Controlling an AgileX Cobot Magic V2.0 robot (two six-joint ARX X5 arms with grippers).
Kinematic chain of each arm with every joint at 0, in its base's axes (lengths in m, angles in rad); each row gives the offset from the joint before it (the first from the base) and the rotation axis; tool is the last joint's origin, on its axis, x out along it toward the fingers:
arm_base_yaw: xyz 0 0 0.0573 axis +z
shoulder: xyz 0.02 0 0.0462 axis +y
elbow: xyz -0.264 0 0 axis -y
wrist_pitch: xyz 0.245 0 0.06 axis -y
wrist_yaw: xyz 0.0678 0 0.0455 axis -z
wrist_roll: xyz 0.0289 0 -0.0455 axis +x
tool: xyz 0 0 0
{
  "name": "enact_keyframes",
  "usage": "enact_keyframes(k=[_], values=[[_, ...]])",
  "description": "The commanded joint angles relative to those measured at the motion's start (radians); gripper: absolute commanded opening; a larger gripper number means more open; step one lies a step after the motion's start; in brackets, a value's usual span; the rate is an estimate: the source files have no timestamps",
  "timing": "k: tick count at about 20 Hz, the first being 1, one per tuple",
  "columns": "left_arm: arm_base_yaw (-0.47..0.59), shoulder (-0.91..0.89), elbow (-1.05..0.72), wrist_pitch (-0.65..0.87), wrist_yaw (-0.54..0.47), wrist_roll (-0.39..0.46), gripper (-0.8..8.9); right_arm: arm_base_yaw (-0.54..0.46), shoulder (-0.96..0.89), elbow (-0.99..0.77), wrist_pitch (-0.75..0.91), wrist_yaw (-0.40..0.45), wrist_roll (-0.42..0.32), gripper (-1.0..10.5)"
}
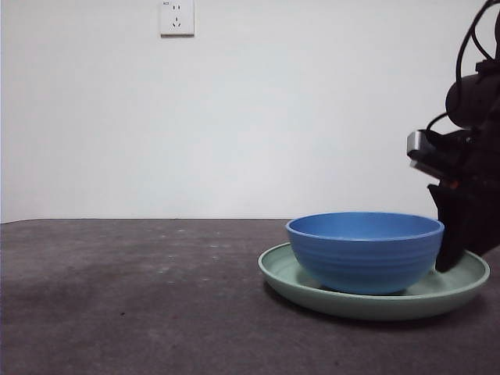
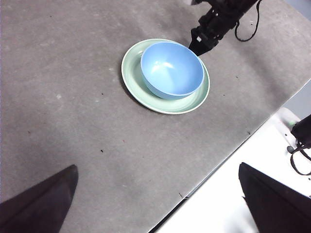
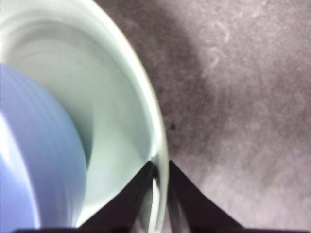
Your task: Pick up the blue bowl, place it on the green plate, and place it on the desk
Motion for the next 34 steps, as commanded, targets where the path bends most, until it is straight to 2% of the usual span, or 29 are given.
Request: enact_keyframes(k=[1, 5, 10, 18, 23, 29, 30, 32, 34], values=[[-0.006, 0.005, 0.008, 0.011, 0.005, -0.003, 5.30, -0.001, 0.008, 0.066, -0.055, -0.008, -0.022, 0.1], [-0.006, 0.005, 0.008, 0.010, 0.005, -0.003, 5.30, 0.006, 0.008, 0.142, -0.107, -0.116, -0.006, 0.1], [-0.006, 0.005, 0.008, 0.011, 0.005, -0.002, 5.30, 0.099, 0.009, 0.151, -0.084, -0.115, 0.064, 0.1], [-0.006, 0.005, 0.008, 0.011, 0.005, 0.002, 5.30, 0.305, 0.062, 0.151, 0.110, -0.115, 0.224, 0.1], [-0.006, 0.005, 0.008, 0.010, 0.005, 0.002, 5.30, 0.336, 0.146, 0.151, 0.173, -0.142, 0.281, 0.1], [-0.006, 0.005, 0.008, 0.010, 0.005, 0.003, 5.30, 0.337, 0.193, 0.151, 0.183, -0.156, 0.281, 0.1], [-0.006, 0.005, 0.008, 0.009, 0.005, 0.005, 5.30, 0.337, 0.193, 0.151, 0.182, -0.155, 0.281, 0.5], [-0.006, 0.005, 0.008, 0.009, 0.005, 0.005, 5.30, 0.337, 0.191, 0.151, 0.179, -0.153, 0.273, 2.0], [-0.006, 0.005, 0.008, 0.009, 0.005, 0.005, 5.30, 0.333, 0.185, 0.154, 0.178, -0.130, 0.269, 2.5]])
